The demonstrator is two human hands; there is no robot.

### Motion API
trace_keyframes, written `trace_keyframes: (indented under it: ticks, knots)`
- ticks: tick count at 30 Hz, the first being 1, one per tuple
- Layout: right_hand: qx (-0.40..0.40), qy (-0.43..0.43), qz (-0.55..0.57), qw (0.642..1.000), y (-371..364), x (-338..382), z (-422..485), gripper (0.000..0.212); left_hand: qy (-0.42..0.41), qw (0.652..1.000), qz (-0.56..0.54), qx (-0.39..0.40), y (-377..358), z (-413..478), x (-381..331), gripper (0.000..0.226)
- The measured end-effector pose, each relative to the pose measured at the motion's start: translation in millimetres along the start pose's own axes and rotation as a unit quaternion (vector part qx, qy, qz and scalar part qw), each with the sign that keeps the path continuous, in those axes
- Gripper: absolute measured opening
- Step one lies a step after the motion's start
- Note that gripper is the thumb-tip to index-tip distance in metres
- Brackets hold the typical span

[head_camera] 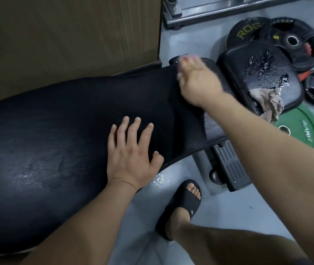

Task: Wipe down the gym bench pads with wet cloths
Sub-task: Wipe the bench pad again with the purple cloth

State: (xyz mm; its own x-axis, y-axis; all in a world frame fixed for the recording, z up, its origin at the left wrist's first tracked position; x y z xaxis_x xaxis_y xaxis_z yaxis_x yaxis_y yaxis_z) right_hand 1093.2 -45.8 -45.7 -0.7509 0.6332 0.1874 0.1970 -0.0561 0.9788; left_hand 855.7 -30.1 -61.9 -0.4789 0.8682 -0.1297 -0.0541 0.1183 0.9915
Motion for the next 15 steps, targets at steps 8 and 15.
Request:
trace_keyframes:
  ticks: [8, 15]
  knots:
    - [0.003, -0.045, -0.001, 0.999, -3, -40, 4, 0.055, 0.001, 1.000, -0.002, -0.003, 1, 0, 0, 0.071]
    - [0.026, 0.088, -0.010, 0.996, -26, 56, -10, 0.057, -0.002, 1.000, -0.001, -0.006, 1, -1, 1, 0.071]
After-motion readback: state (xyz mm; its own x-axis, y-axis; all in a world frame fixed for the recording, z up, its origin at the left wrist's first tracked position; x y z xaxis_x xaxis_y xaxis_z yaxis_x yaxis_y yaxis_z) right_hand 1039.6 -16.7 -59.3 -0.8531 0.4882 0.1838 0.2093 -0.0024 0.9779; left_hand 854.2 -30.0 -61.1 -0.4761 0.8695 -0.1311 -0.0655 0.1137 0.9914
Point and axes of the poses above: each hand's wrist, its own z-axis towards the middle knuckle, its own y-axis out of the back of the hand, x = y × z, the point moved 10 cm from there along z, towards the middle knuckle, and after that the axes turned 1 degree about -y, right-handed, at the moved point
